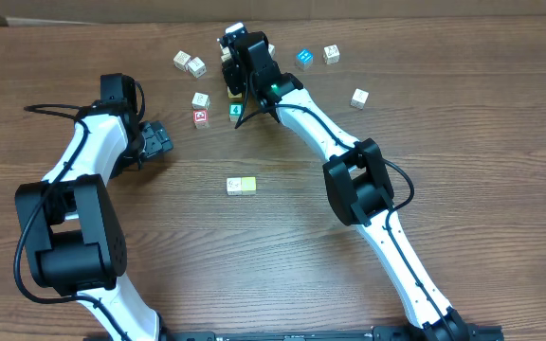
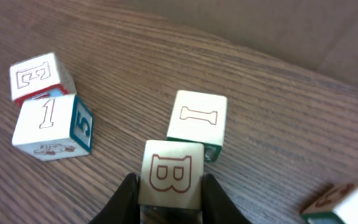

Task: Form a horizontal line
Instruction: 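Grasp the white 'B' block with the right gripper and lift it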

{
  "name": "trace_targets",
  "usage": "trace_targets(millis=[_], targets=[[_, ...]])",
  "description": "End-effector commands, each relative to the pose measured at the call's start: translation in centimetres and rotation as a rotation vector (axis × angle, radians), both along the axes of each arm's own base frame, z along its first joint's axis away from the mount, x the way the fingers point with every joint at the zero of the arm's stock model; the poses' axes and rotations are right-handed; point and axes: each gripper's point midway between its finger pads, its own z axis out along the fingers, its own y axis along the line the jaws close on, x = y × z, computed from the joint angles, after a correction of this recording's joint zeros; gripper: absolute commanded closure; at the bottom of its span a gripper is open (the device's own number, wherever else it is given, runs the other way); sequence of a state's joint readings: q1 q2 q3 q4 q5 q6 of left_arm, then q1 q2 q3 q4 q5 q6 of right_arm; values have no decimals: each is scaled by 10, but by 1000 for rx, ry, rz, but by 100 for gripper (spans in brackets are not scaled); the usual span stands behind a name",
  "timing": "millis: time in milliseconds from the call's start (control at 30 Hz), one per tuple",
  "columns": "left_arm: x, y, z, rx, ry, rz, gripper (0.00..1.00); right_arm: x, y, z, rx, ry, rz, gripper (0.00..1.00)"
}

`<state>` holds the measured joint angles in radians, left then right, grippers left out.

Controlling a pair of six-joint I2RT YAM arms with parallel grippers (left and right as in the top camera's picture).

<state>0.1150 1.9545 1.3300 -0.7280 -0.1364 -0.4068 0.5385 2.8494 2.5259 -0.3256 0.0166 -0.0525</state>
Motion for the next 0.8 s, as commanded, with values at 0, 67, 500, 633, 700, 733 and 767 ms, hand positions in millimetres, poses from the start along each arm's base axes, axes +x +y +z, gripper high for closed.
trace_targets(millis=[0,67,500,633,700,733,767], targets=[[-1,1,-1,17,10,-25,0,1,2,5,1,-13,-6,82],[-1,1,-1,17,10,-25,0,2,2,13,7,-23,-6,82],[-1,1,-1,17,10,-26,1,-2,-2,133,72,-131,-10,82],[-1,1,-1,17,10,-25,0,-19,-13,179,65,-118,-11,80],[-1,1,-2,17,11,-26,0,-32,-21,197,52,-90,-13,80],[-1,1,-2,17,10,-25,0,-40,-26,206,51,-70,-19,80],[-1,1,-2,17,10,-25,0,-52,-34,219,58,-33,-36,77]])
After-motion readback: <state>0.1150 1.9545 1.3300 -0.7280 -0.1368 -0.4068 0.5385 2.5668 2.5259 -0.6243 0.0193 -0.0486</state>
